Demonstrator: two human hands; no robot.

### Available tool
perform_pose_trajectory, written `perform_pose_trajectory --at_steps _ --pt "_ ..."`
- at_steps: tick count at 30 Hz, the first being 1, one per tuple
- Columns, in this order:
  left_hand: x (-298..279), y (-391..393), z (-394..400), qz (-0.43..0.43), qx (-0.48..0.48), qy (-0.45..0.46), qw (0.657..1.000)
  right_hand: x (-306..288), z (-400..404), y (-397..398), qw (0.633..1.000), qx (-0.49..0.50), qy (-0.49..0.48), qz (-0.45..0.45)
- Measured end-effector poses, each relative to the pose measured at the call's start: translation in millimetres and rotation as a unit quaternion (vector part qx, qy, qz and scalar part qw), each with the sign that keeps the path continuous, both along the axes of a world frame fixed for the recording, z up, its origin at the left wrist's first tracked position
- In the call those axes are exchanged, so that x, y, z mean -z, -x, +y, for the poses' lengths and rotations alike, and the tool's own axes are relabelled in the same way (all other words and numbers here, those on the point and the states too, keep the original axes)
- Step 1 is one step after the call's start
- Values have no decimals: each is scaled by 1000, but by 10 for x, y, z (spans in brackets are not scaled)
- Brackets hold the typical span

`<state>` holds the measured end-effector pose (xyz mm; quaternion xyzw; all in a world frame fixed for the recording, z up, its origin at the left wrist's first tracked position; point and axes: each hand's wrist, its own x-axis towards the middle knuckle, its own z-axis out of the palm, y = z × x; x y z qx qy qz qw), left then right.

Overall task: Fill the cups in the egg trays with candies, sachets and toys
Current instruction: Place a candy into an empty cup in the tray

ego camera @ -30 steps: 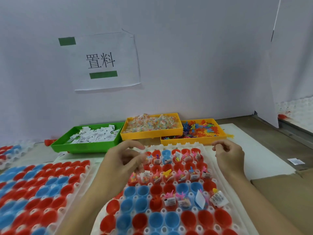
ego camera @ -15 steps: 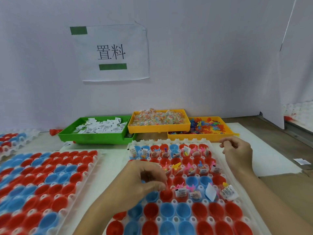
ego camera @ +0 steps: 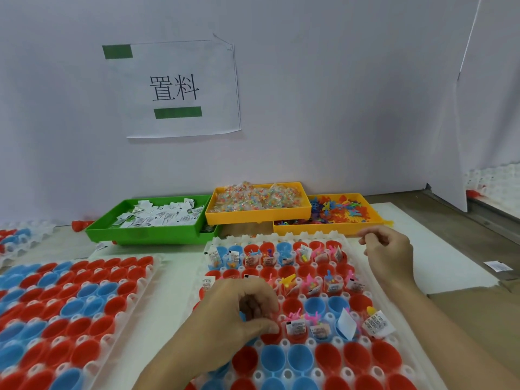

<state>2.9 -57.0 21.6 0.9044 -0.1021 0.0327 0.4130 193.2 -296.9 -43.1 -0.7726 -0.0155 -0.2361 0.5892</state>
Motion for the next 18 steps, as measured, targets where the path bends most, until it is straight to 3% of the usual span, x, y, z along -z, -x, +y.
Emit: perform_pose_trajectory --at_steps 18 --pt "-76 7 29 13 26 -27 999 -16 -2 11 1000 -10 0 1"
